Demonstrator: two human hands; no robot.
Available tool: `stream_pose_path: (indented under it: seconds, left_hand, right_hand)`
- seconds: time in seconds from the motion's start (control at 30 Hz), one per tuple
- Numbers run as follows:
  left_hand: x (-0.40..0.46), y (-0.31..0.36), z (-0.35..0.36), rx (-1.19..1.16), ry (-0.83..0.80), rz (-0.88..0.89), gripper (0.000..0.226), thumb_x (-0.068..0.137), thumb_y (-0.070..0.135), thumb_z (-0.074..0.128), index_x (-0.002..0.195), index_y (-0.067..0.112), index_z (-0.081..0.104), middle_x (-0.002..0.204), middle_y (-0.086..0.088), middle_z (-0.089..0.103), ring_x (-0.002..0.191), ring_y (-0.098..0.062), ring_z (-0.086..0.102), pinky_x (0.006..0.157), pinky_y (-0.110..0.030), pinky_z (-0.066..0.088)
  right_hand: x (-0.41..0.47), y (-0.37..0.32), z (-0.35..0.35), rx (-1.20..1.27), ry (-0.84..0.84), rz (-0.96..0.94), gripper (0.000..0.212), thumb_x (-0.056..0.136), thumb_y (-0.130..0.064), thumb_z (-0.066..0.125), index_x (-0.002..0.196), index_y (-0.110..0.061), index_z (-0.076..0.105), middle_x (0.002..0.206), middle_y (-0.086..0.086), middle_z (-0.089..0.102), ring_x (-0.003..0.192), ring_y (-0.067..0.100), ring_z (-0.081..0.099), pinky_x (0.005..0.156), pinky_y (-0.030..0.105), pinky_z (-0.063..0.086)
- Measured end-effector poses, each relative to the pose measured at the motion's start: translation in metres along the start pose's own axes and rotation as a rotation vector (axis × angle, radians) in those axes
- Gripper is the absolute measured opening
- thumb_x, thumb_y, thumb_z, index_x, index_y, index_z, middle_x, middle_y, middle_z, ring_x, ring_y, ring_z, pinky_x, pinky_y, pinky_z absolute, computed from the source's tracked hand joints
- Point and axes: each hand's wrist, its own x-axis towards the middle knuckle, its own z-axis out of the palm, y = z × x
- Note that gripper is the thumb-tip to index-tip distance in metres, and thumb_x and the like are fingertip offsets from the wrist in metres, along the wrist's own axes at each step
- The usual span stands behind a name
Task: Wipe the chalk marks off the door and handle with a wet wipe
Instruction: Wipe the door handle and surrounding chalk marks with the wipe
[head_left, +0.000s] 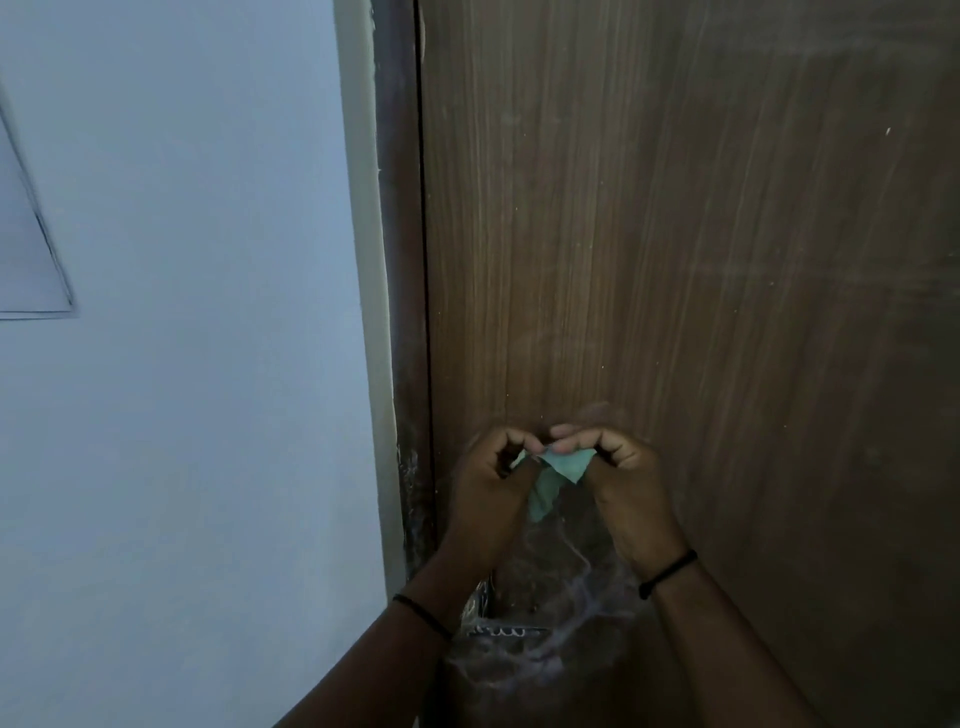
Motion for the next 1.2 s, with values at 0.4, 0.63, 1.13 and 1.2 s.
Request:
stream_pose_path:
  seconds: [0.4,0.63,1.13,1.2]
  left_hand:
    - [-0.017,-0.02,-0.012,-0.158,0.045,-0.069,0.024,0.091,-0.008,0.049,0.082,0.006,0.067,0.087,-0.012,0.069,0.077,-0.017,0.065,0.064,-0.027,0.054]
    - [-0.026,-0.039,-0.019,-0.21,0.027,-0.202,0.011,0.098,0.012,0.058,0.1,0.021,0.065,0.094,0.005,0.073,0.084,-0.01,0.07,0.069,-0.023,0.055]
    - [-0.049,-0.091,0.0,-0.098,0.077,-0.174,0.013,0.082,0.029,0.067,0.089,0.028,0.078,0.083,-0.003,0.077,0.074,-0.016,0.074,0.063,-0.021,0.056]
    - [-0.051,-0.097,0.003,-0.127,0.076,-0.173,0.014,0.081,0.028,0.067,0.089,0.025,0.078,0.083,-0.006,0.077,0.075,-0.019,0.074,0.063,-0.023,0.056]
  right_hand:
    - [-0.028,0.0,0.016,0.049,-0.033,0.197,0.034,0.096,0.009,0.037,0.094,0.005,0.071,0.105,0.017,0.074,0.09,0.029,0.072,0.069,0.028,0.061]
    - [-0.029,0.034,0.018,-0.064,0.038,0.119,0.016,0.088,0.0,0.066,0.099,-0.009,0.073,0.094,0.01,0.076,0.081,0.023,0.073,0.065,0.025,0.06]
    - [-0.04,0.097,-0.015,-0.065,0.03,0.056,0.03,0.083,0.002,0.072,0.09,-0.027,0.079,0.086,0.006,0.077,0.079,0.02,0.075,0.065,0.023,0.057]
    - [-0.043,0.101,-0.018,-0.057,0.034,0.043,0.03,0.082,0.003,0.072,0.09,-0.025,0.079,0.086,0.006,0.077,0.079,0.02,0.075,0.066,0.023,0.057]
